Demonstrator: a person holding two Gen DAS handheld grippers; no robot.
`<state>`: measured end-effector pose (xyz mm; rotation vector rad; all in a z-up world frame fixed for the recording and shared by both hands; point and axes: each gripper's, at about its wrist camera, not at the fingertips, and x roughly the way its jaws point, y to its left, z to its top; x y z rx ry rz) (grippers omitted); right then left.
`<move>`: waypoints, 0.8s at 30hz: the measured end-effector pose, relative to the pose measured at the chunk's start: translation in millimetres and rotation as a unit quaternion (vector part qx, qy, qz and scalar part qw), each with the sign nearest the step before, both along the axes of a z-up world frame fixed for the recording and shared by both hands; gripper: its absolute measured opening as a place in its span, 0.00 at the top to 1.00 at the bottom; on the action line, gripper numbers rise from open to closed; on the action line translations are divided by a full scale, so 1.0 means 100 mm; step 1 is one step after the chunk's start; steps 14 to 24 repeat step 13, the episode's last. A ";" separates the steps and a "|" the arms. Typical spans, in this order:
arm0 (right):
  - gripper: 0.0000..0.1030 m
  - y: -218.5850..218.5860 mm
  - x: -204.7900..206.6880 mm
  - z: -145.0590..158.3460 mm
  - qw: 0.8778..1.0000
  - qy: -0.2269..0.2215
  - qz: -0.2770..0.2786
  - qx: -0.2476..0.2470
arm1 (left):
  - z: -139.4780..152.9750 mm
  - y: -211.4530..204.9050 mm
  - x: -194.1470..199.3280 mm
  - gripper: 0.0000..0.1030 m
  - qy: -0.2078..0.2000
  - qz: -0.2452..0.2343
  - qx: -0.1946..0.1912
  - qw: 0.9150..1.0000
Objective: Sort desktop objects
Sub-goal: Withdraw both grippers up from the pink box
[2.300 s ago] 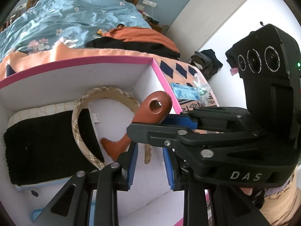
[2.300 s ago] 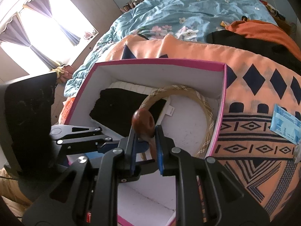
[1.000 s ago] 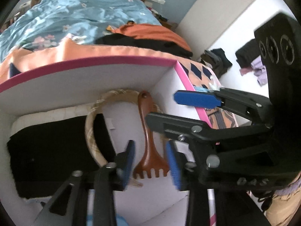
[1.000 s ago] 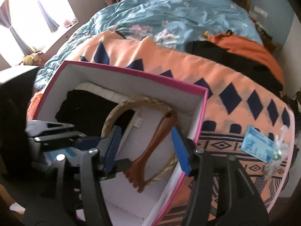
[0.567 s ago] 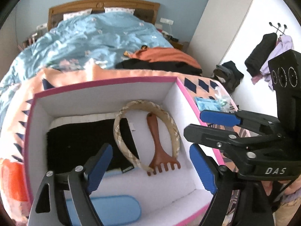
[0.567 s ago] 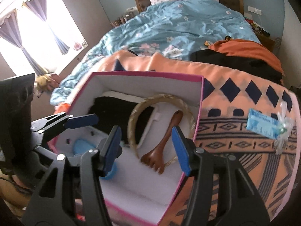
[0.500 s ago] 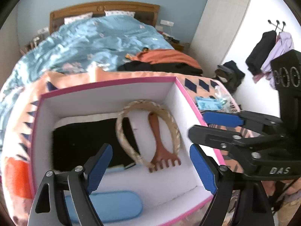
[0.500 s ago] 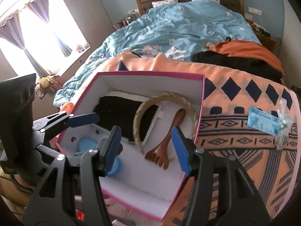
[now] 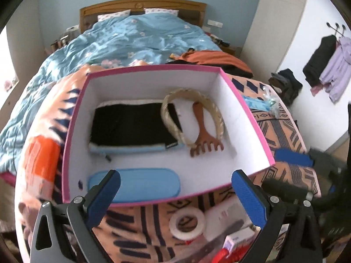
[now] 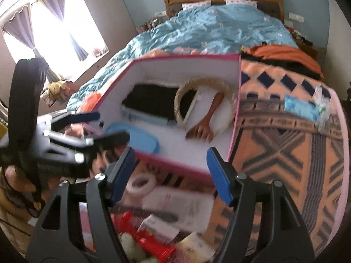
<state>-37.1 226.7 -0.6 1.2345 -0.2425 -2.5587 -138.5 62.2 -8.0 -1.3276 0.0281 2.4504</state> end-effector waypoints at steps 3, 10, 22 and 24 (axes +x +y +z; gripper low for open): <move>0.33 -0.07 0.11 -0.10 1.000 -0.015 0.003 0.002 | -0.02 -0.04 0.09 0.00 -0.004 0.006 -0.003 1.000; 0.33 -0.21 0.24 -0.16 1.000 -0.020 0.009 0.011 | -0.04 -0.14 0.26 0.00 -0.008 0.020 0.002 1.000; 0.33 -0.27 0.27 -0.15 1.000 -0.017 0.013 0.014 | -0.10 -0.17 0.29 0.00 -0.024 0.024 -0.001 0.999; 0.33 -0.27 0.27 -0.15 1.000 -0.017 0.013 0.014 | -0.10 -0.17 0.29 0.00 -0.024 0.024 -0.001 0.999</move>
